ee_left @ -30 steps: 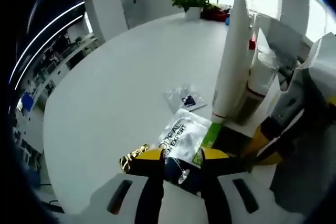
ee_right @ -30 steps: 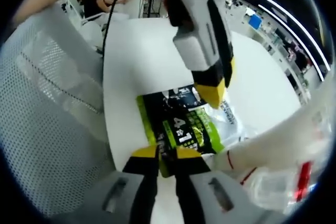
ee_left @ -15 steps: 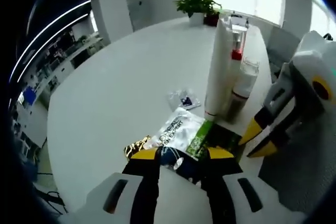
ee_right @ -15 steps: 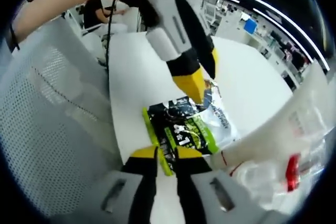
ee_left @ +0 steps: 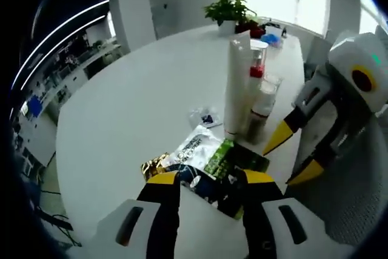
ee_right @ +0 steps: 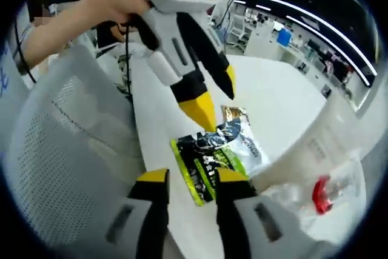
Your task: Arrange the skincare products in the storage area until every visible bottle or jar stands upright without overlapping.
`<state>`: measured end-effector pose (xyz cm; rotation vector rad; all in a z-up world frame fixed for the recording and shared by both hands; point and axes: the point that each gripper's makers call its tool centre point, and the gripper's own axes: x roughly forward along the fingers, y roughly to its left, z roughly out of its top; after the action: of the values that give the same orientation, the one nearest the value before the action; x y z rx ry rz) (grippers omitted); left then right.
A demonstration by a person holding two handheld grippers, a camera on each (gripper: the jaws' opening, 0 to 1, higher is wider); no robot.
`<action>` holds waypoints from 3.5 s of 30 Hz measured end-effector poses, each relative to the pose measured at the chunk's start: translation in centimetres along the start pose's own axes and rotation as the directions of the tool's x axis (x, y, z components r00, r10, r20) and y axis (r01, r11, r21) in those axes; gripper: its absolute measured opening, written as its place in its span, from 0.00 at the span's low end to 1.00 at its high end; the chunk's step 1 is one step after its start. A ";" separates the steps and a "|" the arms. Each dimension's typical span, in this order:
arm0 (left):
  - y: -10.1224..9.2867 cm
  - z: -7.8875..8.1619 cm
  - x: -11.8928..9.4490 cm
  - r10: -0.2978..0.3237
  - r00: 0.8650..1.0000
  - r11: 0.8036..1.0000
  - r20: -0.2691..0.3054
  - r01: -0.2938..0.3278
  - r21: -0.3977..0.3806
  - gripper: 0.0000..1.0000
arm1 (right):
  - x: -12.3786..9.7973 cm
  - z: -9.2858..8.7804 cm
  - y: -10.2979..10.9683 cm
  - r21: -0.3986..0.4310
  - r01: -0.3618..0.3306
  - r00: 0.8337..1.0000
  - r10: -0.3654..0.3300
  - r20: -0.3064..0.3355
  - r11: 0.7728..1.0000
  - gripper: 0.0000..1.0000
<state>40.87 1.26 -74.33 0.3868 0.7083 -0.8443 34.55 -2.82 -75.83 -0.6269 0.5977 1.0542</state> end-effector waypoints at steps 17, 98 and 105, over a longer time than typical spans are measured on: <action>-0.5 0.4 -2.2 0.037 0.999 0.999 0.023 -0.037 -0.002 0.39 | -4.2 2.1 -2.3 0.048 0.114 0.987 -0.119 0.107 0.992 0.45; -0.1 -0.2 -6.4 0.119 0.991 0.992 0.058 -0.116 -0.055 0.97 | -11.0 -3.9 -9.6 0.311 0.316 0.934 -0.351 0.062 0.896 1.00; 0.8 -0.9 -5.7 0.116 0.992 0.991 0.046 -0.113 -0.068 0.97 | -10.9 -3.9 -9.7 0.302 0.310 0.936 -0.345 0.069 0.902 1.00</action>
<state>38.49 5.32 -70.90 0.3434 0.6598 -0.7185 38.84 -15.58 -68.96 -0.3871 0.5049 0.6653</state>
